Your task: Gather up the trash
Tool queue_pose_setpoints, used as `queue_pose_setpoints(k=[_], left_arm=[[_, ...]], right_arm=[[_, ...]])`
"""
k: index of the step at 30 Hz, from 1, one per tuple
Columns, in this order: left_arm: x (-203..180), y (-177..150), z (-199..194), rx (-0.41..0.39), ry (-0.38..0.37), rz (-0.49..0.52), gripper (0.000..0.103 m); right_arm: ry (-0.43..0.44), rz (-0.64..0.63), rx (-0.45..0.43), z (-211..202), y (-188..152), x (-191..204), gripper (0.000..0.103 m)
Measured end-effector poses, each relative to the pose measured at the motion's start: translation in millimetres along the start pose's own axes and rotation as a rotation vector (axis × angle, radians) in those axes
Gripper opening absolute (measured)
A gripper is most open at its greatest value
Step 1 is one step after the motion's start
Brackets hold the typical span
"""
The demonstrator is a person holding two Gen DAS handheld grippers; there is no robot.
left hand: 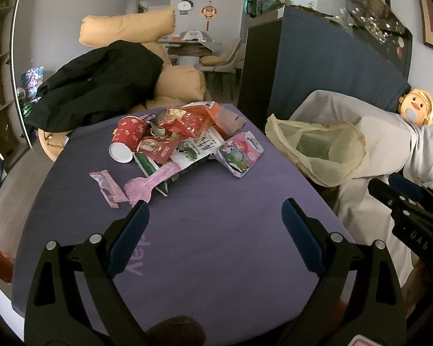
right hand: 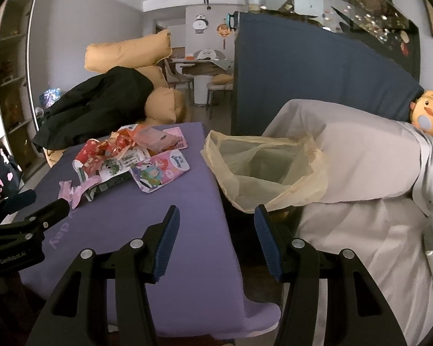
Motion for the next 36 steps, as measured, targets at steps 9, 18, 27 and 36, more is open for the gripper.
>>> queue_pose_setpoints(k=[9,18,27,36], left_arm=[[-2.9,0.9,1.6,0.007,-0.012,0.007,0.088],[-6.0,0.6,1.1,0.003,-0.022,0.011,0.088],[-7.5,1.8,2.4,0.011,-0.031,0.014,0.088],[-7.7,1.7,2.6,0.011,-0.032,0.015,0.088]], right_arm=[[-0.006,0.003,-0.002,-2.1,-0.7,-3.2,0.051],[-0.011,0.001,-0.004,-2.8,-0.4,-3.6,0.051],[-0.012,0.001,-0.004,-3.3,-0.2,-4.0,0.051],[-0.013,0.003,-0.005,-3.6,0.3,-5.0,0.051]])
Point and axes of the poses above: each gripper's, at about its wrist camera, not at the fingertips, and z roughly the way its jaws point, x to its left, y to its top, the point moved 5 cm from there along z, roughly the way its jaws point, and after that the axes turned 5 degrees about -z, right-handed, at the moved point
